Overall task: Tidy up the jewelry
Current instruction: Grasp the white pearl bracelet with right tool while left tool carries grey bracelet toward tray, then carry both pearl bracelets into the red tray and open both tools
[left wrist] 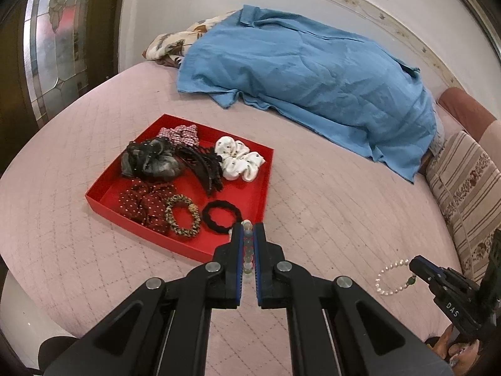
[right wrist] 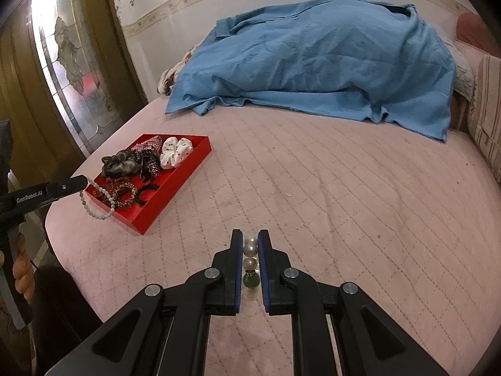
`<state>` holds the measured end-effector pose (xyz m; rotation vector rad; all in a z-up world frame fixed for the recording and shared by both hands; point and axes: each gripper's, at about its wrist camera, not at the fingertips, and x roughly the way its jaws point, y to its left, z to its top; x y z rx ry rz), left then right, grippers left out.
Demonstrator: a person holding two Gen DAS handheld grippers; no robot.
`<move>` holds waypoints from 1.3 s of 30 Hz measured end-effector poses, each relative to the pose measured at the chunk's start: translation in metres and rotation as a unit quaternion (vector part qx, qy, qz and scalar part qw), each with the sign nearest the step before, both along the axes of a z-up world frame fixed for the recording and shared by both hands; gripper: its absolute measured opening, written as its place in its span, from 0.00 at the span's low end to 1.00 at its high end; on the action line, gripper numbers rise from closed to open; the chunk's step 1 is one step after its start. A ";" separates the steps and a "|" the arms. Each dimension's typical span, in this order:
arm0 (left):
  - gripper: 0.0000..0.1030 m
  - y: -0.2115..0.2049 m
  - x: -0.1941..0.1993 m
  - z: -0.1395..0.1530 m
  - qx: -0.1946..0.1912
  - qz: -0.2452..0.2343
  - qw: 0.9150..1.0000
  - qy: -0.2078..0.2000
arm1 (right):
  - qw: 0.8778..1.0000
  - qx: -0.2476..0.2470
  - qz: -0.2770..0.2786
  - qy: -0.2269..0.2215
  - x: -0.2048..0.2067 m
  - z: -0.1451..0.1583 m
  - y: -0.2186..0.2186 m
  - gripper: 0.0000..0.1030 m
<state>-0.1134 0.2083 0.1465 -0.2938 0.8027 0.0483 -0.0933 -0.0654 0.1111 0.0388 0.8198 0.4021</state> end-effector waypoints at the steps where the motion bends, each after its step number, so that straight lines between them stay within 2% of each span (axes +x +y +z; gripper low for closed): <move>1: 0.06 0.004 0.001 -0.001 -0.002 0.004 1.000 0.000 | 1.000 -0.001 0.002 0.000 0.001 0.001 0.002 0.10; 9: 0.06 0.035 0.017 -0.009 -0.004 0.018 1.000 -0.009 | 1.000 -0.013 0.024 0.007 0.010 0.002 0.030 0.10; 18: 0.06 0.077 0.060 -0.028 -0.093 -0.003 0.996 -0.005 | 0.998 -0.009 0.053 0.011 0.036 0.016 0.074 0.10; 23: 0.06 0.095 0.083 -0.042 -0.123 -0.002 0.992 0.003 | 0.997 -0.001 0.075 0.011 0.057 0.027 0.109 0.10; 34: 0.06 0.110 0.109 -0.070 -0.138 -0.012 0.990 0.022 | 0.994 0.002 0.111 0.004 0.109 0.035 0.187 0.10; 39: 0.06 0.110 0.110 -0.075 -0.114 -0.006 0.993 0.027 | 0.993 -0.016 0.119 0.003 0.131 0.023 0.214 0.10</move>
